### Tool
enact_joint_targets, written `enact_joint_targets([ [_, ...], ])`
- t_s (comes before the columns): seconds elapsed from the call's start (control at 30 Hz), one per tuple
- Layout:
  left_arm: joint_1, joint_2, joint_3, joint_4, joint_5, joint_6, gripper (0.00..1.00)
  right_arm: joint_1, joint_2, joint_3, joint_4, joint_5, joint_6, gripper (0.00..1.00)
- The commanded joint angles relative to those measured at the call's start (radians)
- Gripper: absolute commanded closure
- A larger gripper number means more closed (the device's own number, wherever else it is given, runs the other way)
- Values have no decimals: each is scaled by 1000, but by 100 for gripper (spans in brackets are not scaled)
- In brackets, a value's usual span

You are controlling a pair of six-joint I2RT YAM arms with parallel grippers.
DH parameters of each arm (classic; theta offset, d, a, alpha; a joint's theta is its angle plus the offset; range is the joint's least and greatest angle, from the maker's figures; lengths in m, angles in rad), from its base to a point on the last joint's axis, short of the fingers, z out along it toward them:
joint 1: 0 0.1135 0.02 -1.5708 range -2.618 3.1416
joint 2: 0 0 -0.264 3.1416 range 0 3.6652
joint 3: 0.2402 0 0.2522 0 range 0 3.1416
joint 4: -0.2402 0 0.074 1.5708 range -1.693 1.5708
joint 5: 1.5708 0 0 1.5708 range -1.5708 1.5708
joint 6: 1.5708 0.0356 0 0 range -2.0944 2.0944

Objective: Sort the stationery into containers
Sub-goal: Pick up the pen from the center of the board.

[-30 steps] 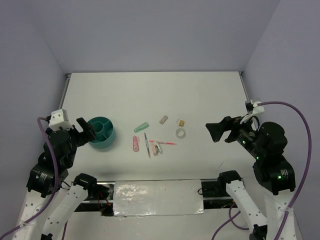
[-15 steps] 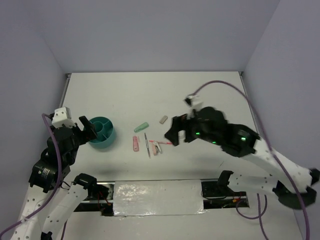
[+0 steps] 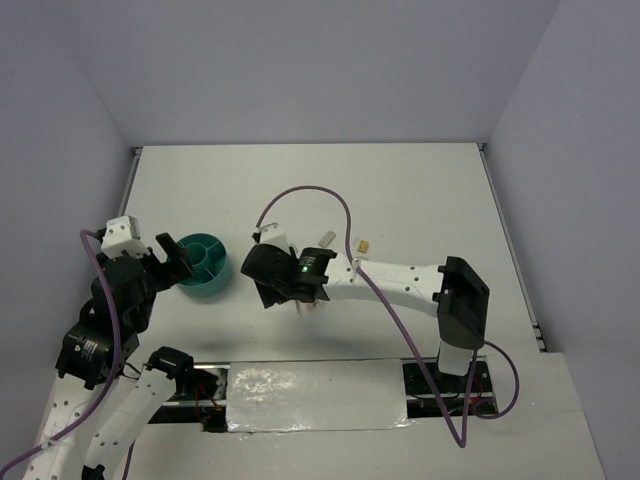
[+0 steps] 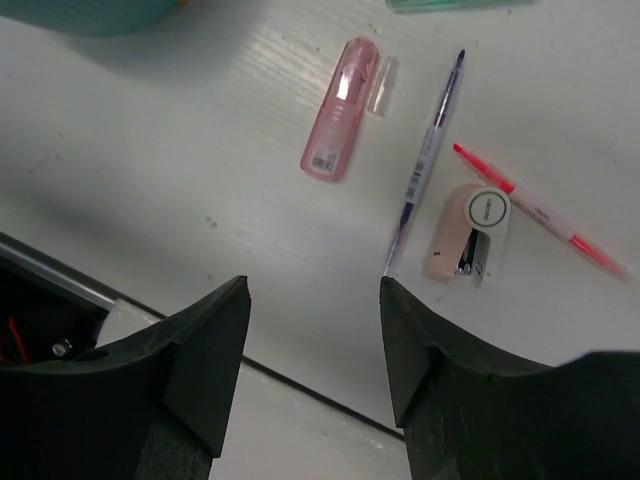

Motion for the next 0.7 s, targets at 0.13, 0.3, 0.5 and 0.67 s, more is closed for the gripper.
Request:
enact_joint_targets([
  [0.13, 5, -18, -4, 43, -7, -7, 1, -90, 51, 3, 67, -61, 12, 41],
  [0.3, 5, -21, -5, 47, -3, -6, 1, -113, 86, -14, 84, -78, -5, 41],
  [0.5, 5, -21, -5, 47, -3, -6, 1, -135, 154, -3, 78, -91, -3, 41],
  [0.67, 5, -27, -9, 50, 3, -4, 1, -159, 163, -54, 109, -106, 1, 42],
])
